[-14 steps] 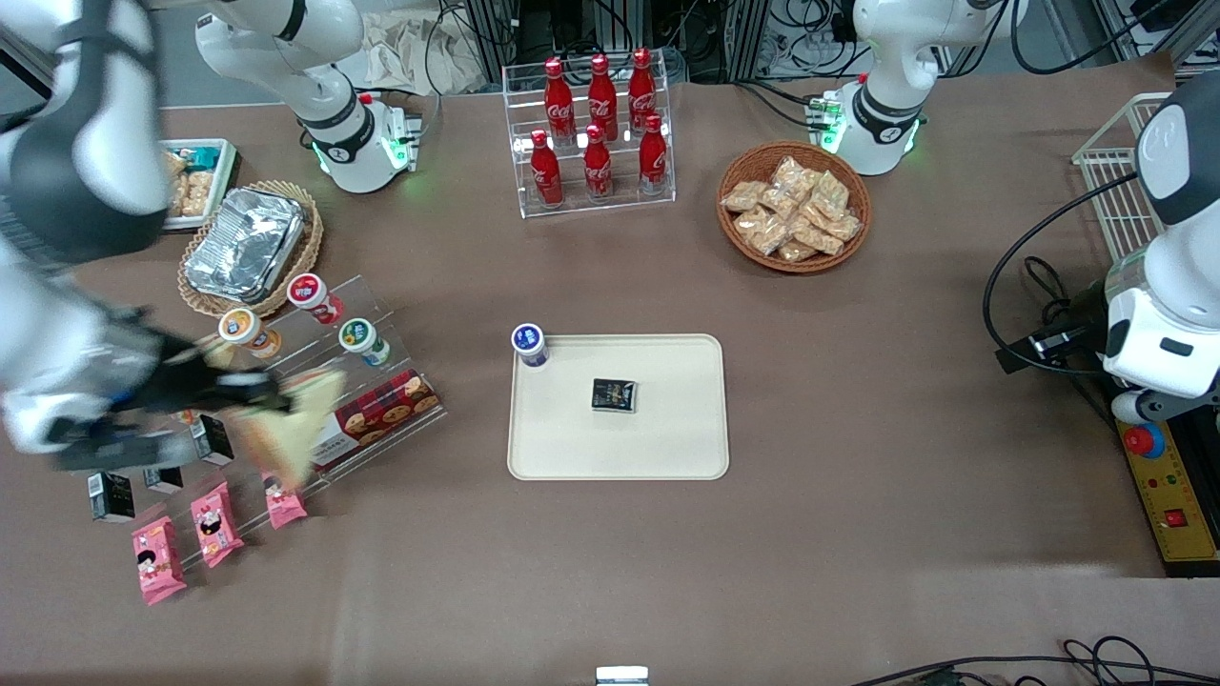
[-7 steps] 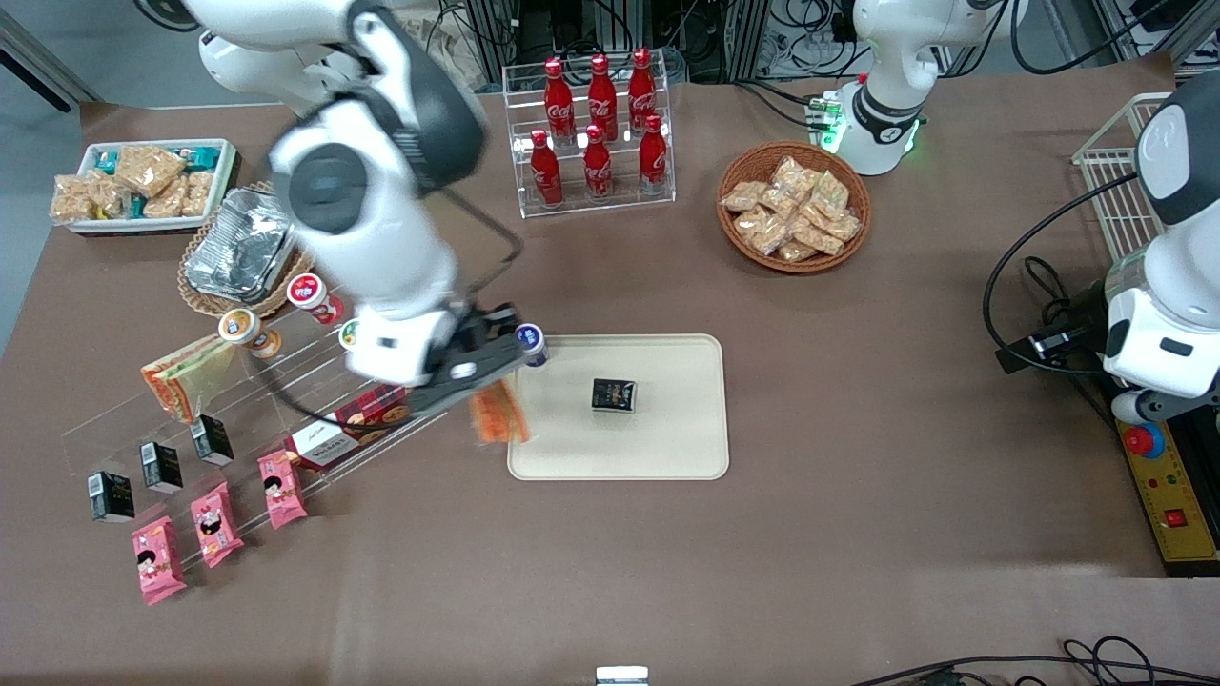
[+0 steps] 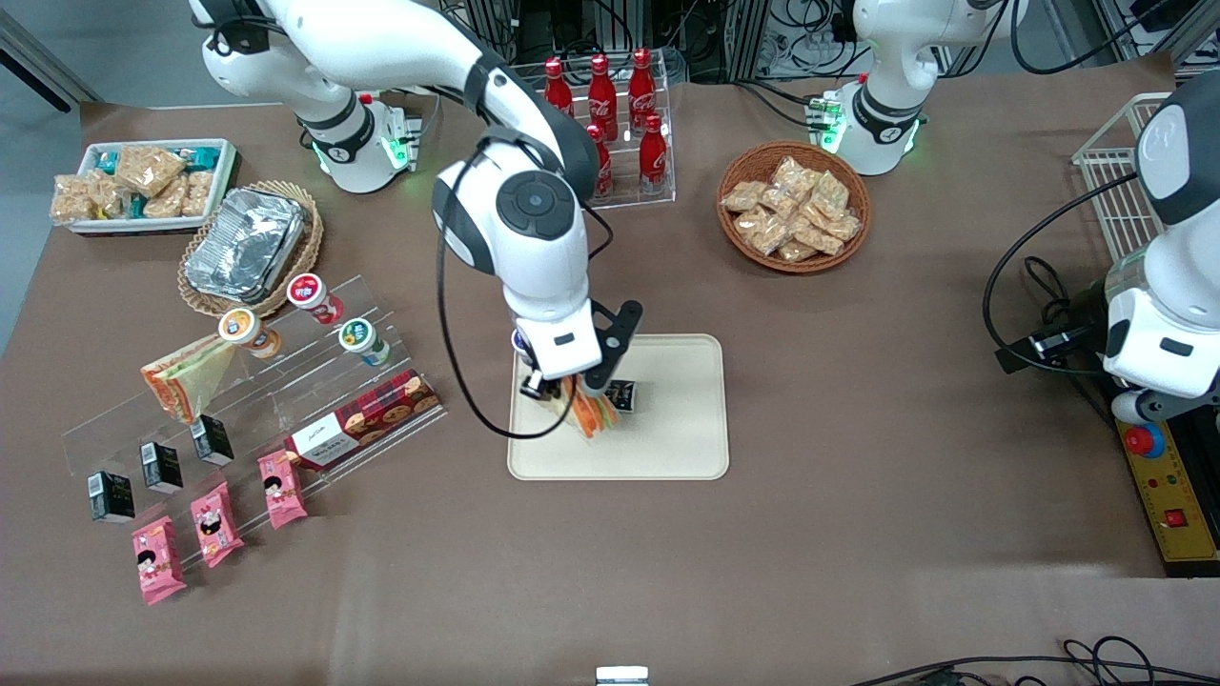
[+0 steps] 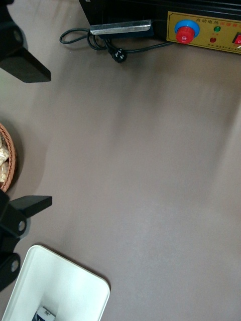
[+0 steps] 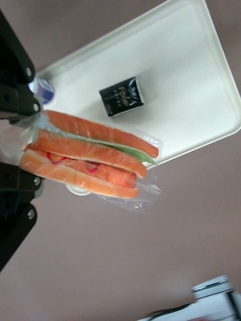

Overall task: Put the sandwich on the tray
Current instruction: 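Lower the sandwich onto the tray beside the black box and open the right gripper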

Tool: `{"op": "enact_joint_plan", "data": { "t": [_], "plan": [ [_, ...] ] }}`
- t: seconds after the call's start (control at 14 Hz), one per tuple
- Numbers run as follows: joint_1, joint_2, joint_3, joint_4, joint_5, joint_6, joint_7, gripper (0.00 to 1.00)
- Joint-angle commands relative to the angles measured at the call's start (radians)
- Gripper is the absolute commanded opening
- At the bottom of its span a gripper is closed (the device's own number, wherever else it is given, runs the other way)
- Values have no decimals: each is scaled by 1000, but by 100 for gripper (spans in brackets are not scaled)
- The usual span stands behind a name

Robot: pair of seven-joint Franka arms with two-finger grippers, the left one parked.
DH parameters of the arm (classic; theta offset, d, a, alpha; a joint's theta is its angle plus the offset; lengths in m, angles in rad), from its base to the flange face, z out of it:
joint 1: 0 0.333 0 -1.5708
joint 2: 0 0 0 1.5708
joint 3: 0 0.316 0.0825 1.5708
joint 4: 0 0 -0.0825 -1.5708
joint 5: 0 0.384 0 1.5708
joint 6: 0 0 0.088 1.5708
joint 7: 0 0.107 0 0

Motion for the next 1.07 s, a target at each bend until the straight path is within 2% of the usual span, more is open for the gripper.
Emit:
{"op": "enact_joint_plan", "data": {
  "t": [0.0,0.29,0.57,0.71,0.79,0.86,1.0],
  "plan": [
    [6,82,-6,8,-24,132,-85,34],
    [9,166,-6,6,-24,258,-180,35],
    [13,228,-8,6,-29,304,-333,36],
    [15,245,-10,-1,-29,321,-341,37],
    [16,251,-8,-1,-23,326,-330,49],
    [18,257,-8,-1,-17,329,-323,77],
    [18,253,-6,0,8,326,-281,81]
  ]
}}
